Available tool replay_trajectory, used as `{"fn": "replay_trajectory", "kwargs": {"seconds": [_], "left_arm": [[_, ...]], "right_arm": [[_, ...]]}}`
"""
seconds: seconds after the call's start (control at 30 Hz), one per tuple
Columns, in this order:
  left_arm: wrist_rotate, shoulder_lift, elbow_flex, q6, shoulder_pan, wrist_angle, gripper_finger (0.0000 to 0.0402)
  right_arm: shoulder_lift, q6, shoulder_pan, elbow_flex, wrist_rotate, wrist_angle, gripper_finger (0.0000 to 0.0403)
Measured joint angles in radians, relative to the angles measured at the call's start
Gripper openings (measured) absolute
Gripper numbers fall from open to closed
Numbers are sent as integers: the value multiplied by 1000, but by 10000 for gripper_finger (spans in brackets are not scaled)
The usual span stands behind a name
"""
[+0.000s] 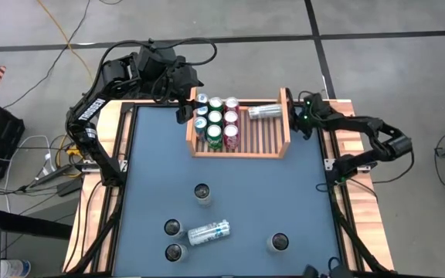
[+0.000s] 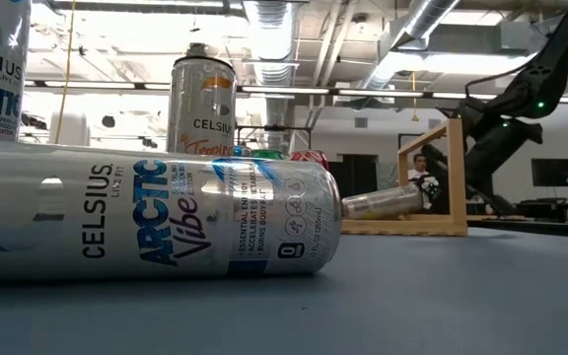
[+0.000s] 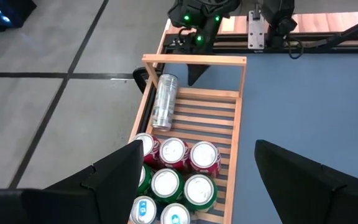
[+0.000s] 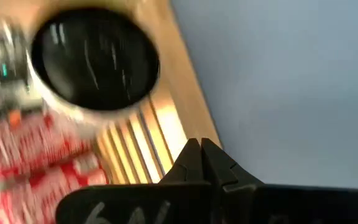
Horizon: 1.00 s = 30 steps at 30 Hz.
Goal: Place canned beverage on shelf
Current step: Put the light yellow soda can on the shelf
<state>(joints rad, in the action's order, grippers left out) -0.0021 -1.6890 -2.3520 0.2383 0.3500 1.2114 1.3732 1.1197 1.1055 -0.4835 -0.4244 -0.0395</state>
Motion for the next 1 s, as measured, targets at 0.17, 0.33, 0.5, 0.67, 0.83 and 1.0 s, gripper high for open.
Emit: {"fn": "replay_trajectory", "kwargs": {"seconds": [0.17, 0.33, 0.5, 0.67, 0.83, 1.0], "left_arm": [[31, 0, 0, -23, 0, 0, 296], [50, 0, 0, -37, -3, 1, 296], [50, 0, 0, -20, -3, 1, 296], [49, 0, 0, -13, -3, 1, 296], [49, 0, 0, -13, -3, 3, 296], [49, 0, 0, -8, -3, 3, 296]], "right_arm": [[0, 169, -78, 0, 246, -68, 0], [0, 309, -122, 0, 437, -129, 0], [0, 260, -135, -8, 448, -381, 0], [-9, 154, -121, -38, 450, -379, 0], [-11, 108, -97, -37, 448, -246, 0], [-14, 35, -71, -41, 476, -211, 0]]}}
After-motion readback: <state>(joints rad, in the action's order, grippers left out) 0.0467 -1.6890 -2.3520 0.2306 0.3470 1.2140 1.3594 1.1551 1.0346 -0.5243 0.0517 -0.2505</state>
